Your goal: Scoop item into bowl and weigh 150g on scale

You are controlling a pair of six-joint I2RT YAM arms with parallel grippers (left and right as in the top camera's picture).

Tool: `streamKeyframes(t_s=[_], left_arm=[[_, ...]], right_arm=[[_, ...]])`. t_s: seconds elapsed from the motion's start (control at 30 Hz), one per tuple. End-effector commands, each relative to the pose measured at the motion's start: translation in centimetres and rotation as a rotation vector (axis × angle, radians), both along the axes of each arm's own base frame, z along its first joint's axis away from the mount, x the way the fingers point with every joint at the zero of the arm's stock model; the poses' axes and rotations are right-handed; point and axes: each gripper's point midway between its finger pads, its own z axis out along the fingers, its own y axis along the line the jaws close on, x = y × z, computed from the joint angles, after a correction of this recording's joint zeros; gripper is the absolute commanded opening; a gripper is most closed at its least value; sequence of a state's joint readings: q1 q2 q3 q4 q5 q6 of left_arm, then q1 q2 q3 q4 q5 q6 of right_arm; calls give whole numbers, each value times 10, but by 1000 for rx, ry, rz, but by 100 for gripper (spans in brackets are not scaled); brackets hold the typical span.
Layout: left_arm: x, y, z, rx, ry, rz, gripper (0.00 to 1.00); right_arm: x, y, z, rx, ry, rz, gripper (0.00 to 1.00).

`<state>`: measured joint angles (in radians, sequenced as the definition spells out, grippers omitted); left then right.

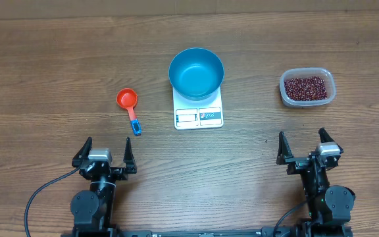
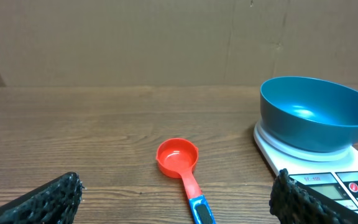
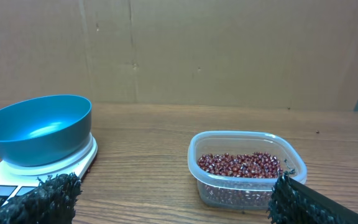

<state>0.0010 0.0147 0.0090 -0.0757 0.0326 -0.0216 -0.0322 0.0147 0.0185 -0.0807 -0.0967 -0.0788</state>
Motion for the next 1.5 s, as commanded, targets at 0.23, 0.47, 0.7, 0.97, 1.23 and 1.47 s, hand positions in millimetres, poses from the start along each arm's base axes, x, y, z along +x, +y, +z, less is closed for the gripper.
streamKeyframes(t_s=[0.23,0.47,0.7,0.97,1.23,1.47], left_arm=[[0,3,0,19,-5,11,100],[0,1,0,14,-5,3,100],[0,-1,0,-11,-4,-5,100],[0,0,0,-35,-3,0,100],[0,0,0,-35,-3,-1,100],[0,0,0,-34,-3,0,100]], right_arm=[[0,0,-2,4,-5,-2,100],[0,0,-2,4,-5,-2,100],[0,0,-2,4,-5,-2,100],[0,0,-2,4,-5,-2,100],[0,0,-2,4,-5,-2,100],[0,0,-2,4,-5,-2,100]])
